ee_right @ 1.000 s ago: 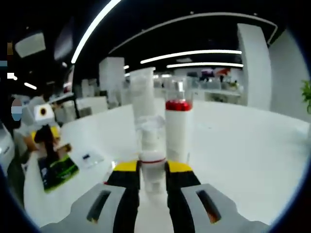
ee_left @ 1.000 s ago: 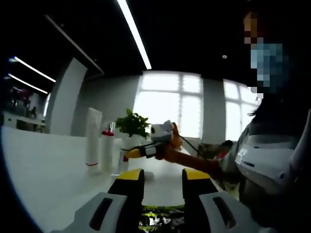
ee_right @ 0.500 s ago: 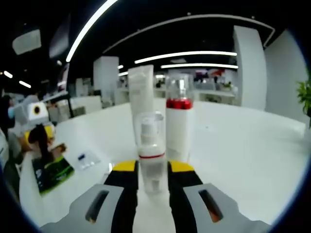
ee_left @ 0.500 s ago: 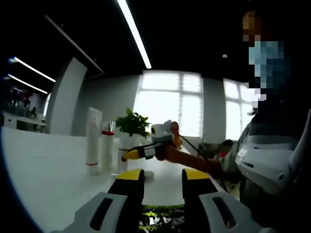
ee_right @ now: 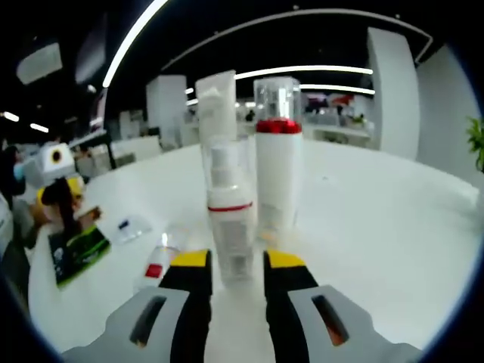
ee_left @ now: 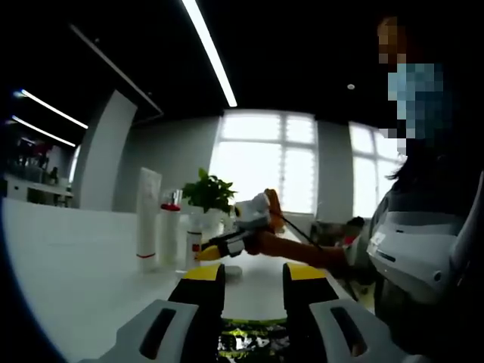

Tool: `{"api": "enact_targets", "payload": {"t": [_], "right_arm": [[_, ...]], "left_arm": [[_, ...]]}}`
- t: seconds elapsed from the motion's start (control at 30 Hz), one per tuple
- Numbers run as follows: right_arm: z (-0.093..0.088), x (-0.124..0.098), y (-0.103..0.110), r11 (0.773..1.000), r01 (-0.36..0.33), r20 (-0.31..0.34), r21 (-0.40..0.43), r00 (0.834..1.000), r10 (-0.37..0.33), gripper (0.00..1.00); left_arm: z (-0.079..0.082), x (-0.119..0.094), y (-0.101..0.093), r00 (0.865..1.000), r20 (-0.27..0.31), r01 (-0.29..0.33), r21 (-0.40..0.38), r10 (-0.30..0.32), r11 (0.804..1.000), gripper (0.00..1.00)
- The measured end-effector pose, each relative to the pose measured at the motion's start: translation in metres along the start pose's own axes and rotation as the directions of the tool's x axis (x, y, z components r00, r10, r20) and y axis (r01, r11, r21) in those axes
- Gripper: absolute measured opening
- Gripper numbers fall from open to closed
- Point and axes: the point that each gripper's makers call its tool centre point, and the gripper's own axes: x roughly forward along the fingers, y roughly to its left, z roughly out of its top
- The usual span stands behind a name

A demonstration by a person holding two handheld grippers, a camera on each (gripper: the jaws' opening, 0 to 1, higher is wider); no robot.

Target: Arrange the skincare products in the storage area until every visible bottle or jar stands upright without overlapping.

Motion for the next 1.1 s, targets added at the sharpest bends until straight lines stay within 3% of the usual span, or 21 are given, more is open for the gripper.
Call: {"api": "enact_targets", "payload": {"t": [0.33,1.1], "right_arm": [[-0.010,-0.002,-0.008,1.000,0.024,-0.044,-0.012,0.999,-0.025,0.23],[-0.015,-0.005,-0.027,0.996,0.091,-0.053,-0.015,0.994,-0.092,0.17]], "left_arm": [[-0.003,0.000,0.002,1.000,-0.014,-0.012,0.014,0.012,1.000,0.31],[0.000,-0.003,0.004,1.000,-0.006,-0.016,0.002,0.016,1.000,0.30]]}}
